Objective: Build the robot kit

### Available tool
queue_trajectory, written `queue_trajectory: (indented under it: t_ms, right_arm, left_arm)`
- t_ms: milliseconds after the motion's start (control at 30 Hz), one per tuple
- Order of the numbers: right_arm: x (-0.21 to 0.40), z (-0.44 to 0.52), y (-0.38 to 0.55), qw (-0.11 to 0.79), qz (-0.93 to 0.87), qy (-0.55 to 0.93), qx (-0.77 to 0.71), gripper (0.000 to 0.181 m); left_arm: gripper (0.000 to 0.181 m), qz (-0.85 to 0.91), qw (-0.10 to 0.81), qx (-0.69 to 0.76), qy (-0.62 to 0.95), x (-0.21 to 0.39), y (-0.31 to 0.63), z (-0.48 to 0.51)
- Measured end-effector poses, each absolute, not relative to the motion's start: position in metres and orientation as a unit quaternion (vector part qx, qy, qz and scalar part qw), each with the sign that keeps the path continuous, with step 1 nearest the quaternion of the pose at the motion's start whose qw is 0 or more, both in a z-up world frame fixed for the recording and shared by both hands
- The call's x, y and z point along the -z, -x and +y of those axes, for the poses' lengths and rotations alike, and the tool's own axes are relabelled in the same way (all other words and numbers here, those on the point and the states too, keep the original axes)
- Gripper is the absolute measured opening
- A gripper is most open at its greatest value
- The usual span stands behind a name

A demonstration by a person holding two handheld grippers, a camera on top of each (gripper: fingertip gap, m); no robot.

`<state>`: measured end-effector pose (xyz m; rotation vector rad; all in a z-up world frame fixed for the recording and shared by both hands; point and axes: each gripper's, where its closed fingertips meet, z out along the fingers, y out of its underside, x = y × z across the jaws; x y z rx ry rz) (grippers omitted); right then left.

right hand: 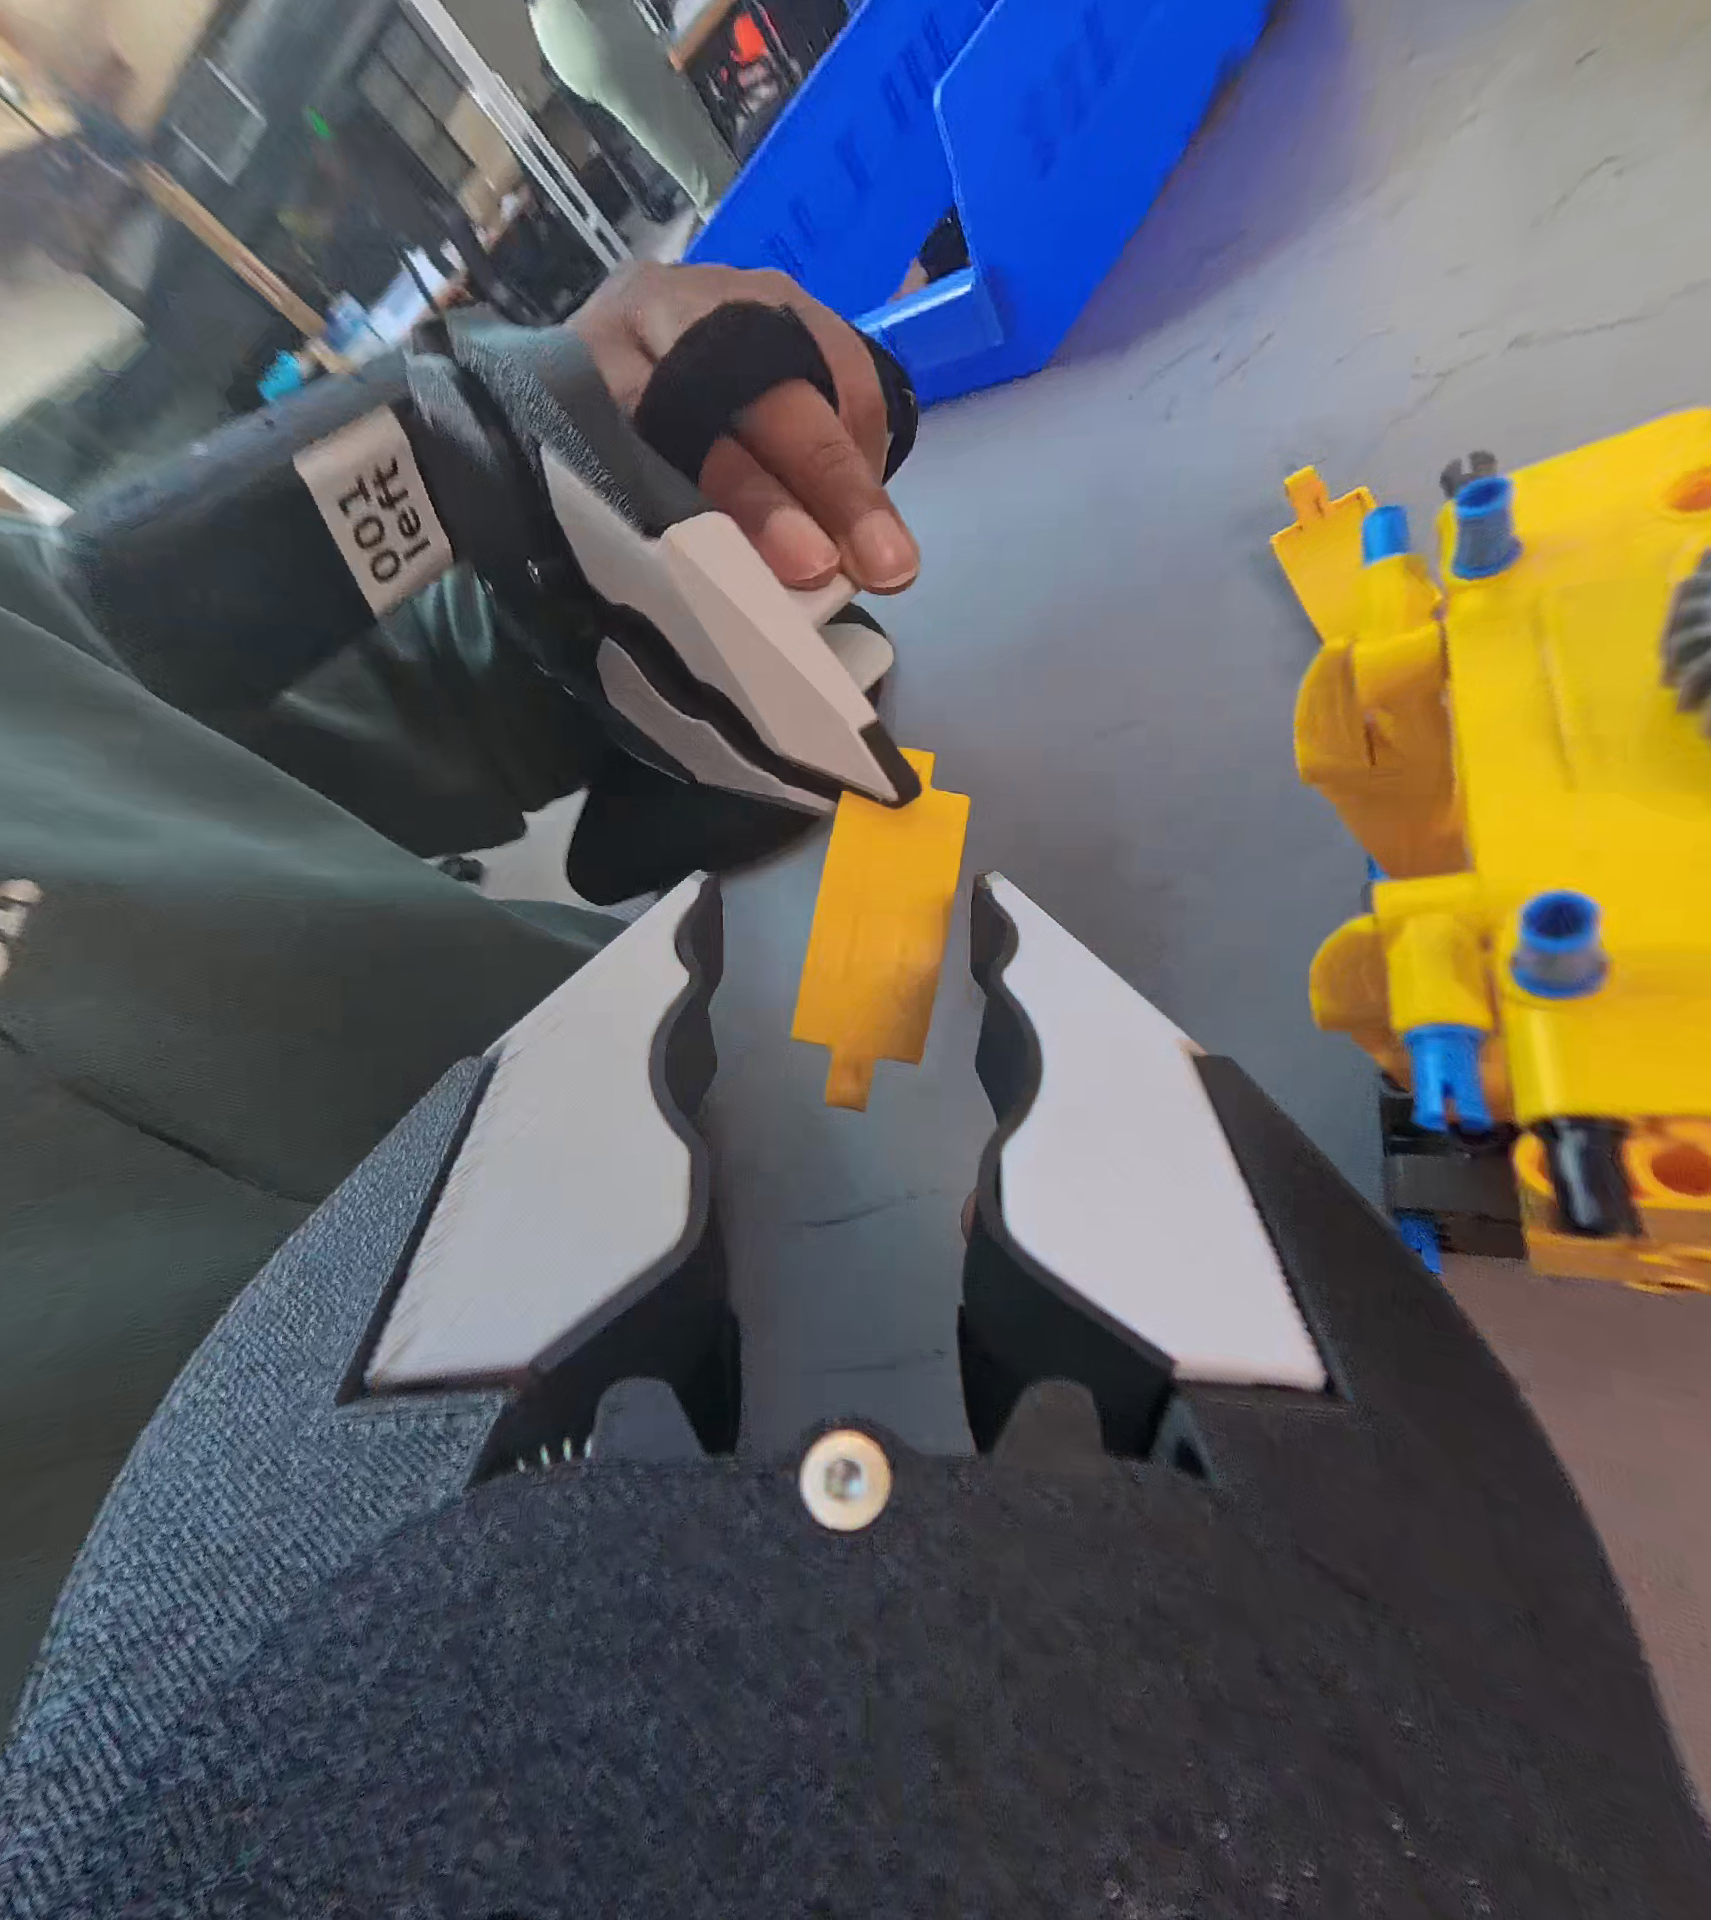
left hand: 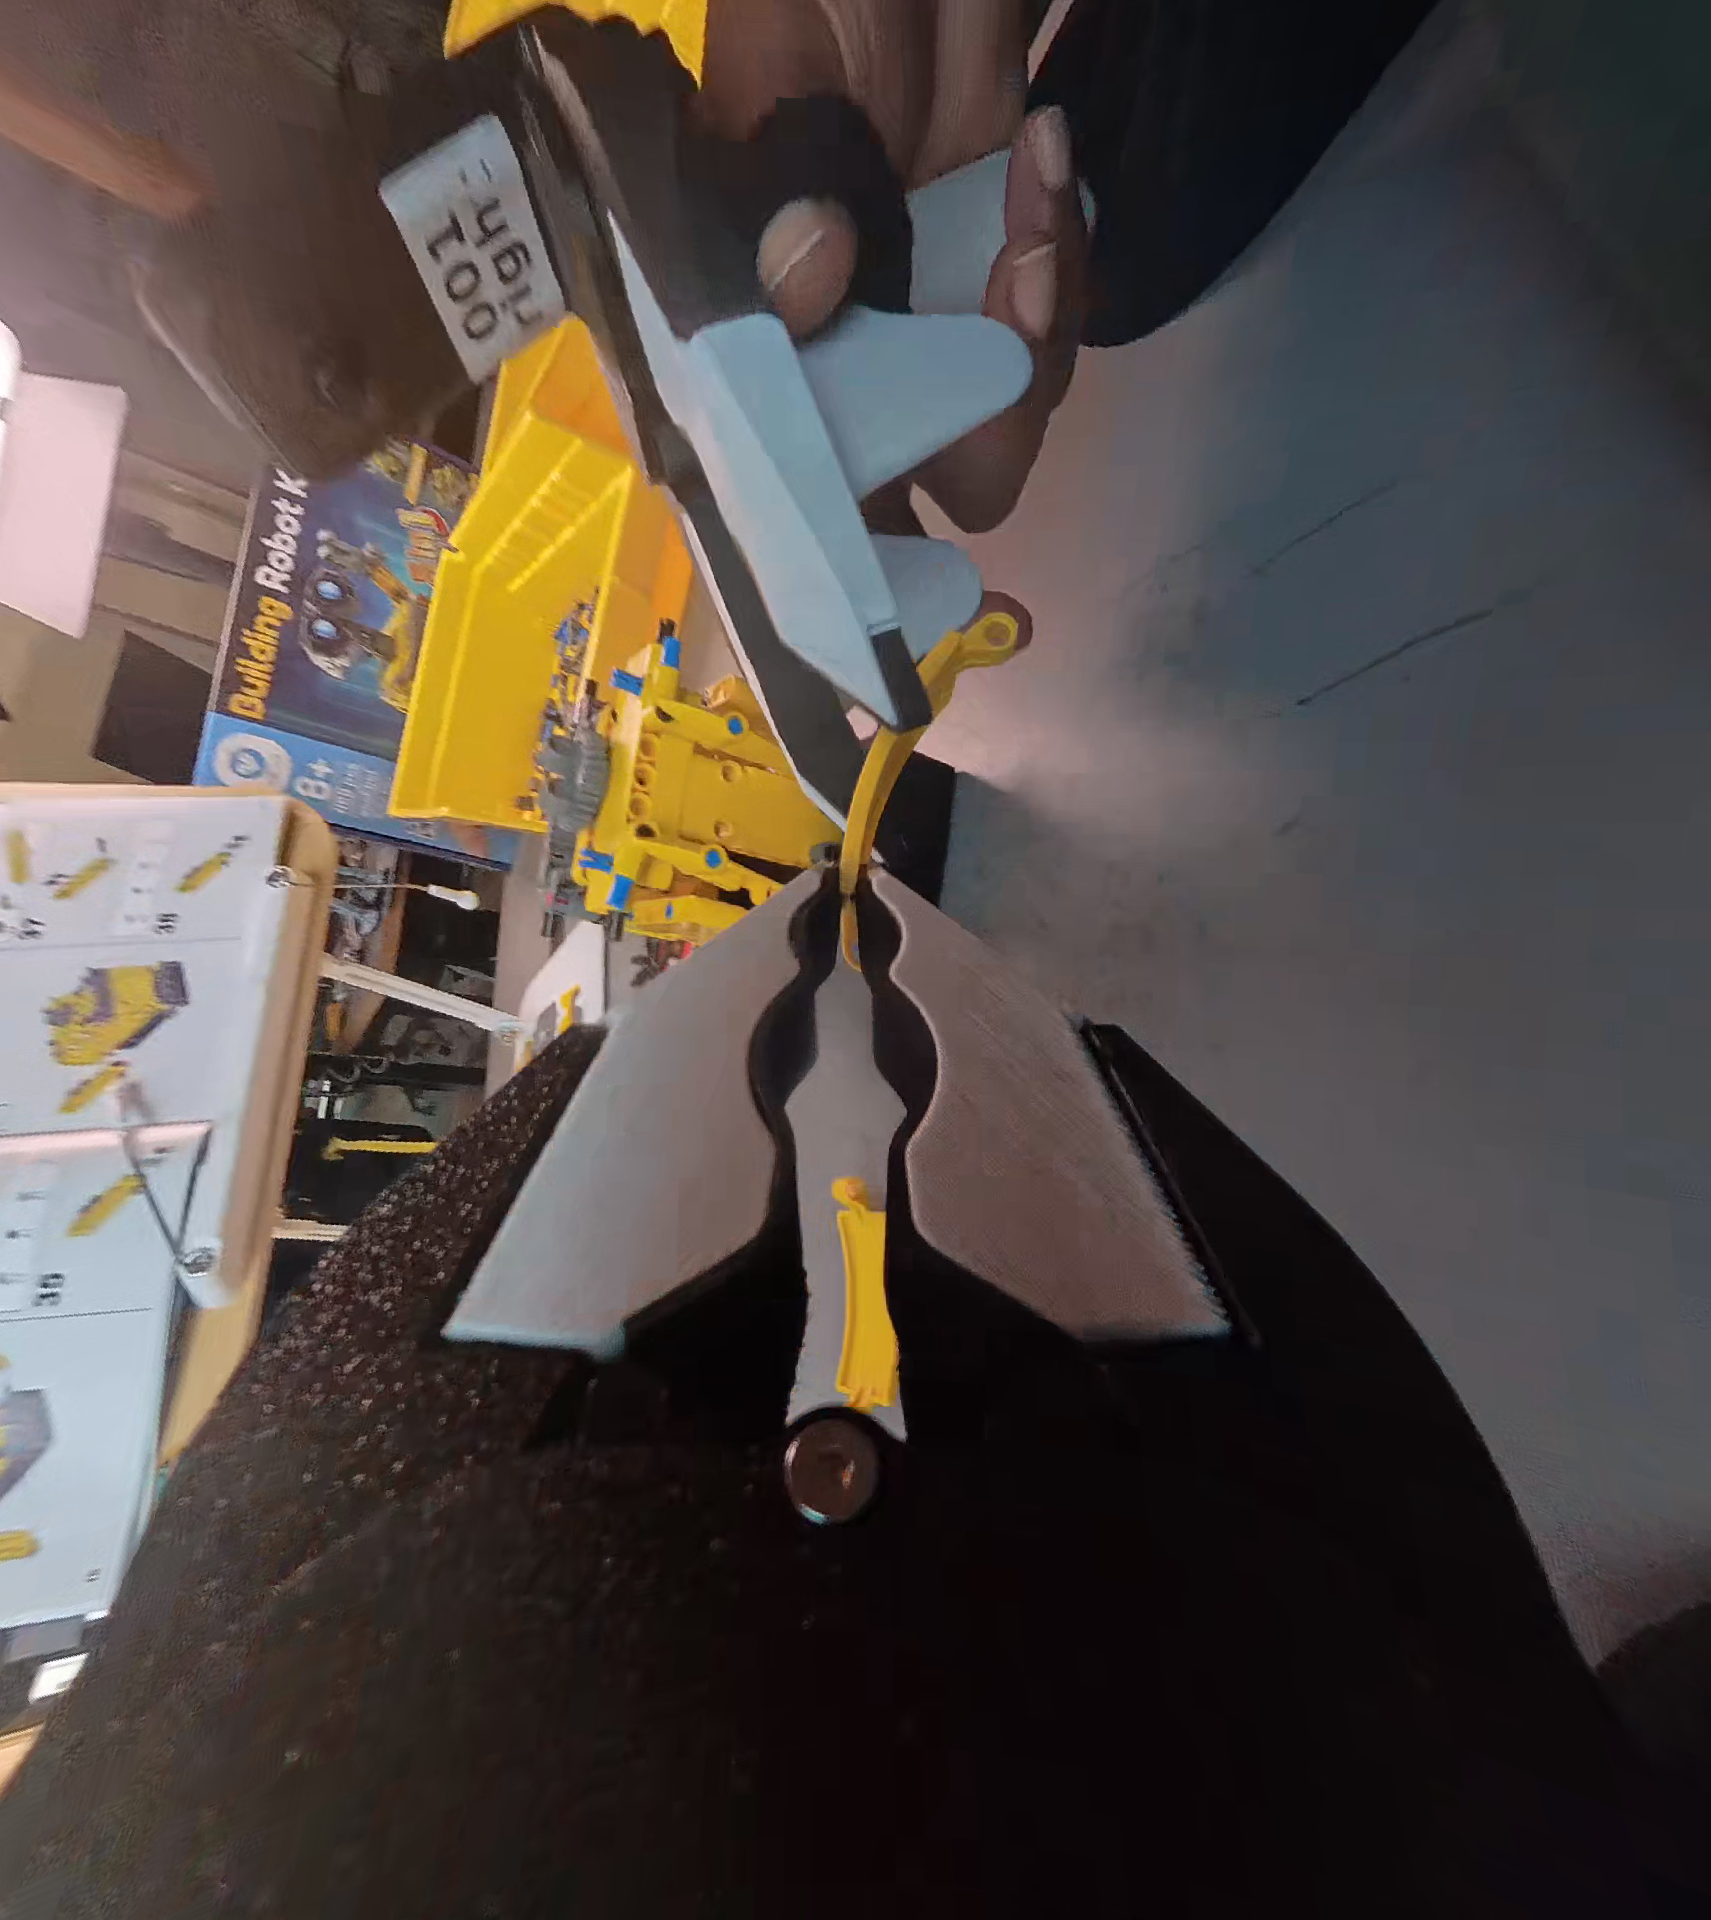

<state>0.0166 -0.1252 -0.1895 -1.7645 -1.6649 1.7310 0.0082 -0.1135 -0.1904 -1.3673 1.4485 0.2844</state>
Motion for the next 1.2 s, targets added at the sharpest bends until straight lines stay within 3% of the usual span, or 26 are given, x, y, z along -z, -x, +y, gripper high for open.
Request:
queue_trajectory:
  t_ms: [100, 200, 333, 433, 567, 767, 1000, 1133, 1200]
  right_arm:
    - [0.175, -0.121, -0.019, 0.035, -0.495, 0.583, -0.644, 0.025]
    - [0.165, -0.12, -0.021, 0.038, -0.478, 0.562, -0.674, 0.024]
    - [0.144, -0.107, -0.021, 0.185, -0.506, 0.514, -0.667, 0.024]
    - [0.131, -0.096, -0.021, 0.344, -0.544, 0.468, -0.606, 0.024]
    - [0.113, -0.093, -0.022, 0.494, -0.555, 0.409, -0.53, 0.024]
    - [0.107, -0.091, -0.023, 0.64, -0.572, 0.349, -0.377, 0.023]
    - [0.108, -0.078, -0.021, 0.671, -0.556, 0.369, -0.323, 0.024]
    - [0.119, -0.076, -0.017, 0.644, -0.568, 0.389, -0.335, 0.025]
    - [0.135, -0.082, -0.013, 0.604, -0.602, 0.396, -0.341, 0.016]
  left_arm:
    - [0.002, 0.605, 0.565, -0.156, 0.54, 0.173, -0.013, -0.114]
    - [0.004, 0.569, 0.599, -0.142, 0.546, 0.16, -0.014, -0.111]
    - [0.029, 0.408, 0.656, 0.063, 0.632, 0.136, 0.003, -0.105]
    - [0.035, 0.256, 0.626, 0.281, 0.681, 0.126, 0.013, -0.1]
    - [0.031, 0.172, 0.573, 0.463, 0.654, 0.114, -0.001, -0.103]
    - [0.007, 0.146, 0.553, 0.533, 0.623, 0.097, -0.025, -0.1]
    - [0.002, 0.141, 0.566, 0.499, 0.641, 0.1, -0.025, -0.086]
    - [0.002, 0.123, 0.561, 0.509, 0.641, 0.103, -0.019, -0.08]
    - [0.002, 0.126, 0.554, 0.512, 0.644, 0.108, -0.012, -0.08]
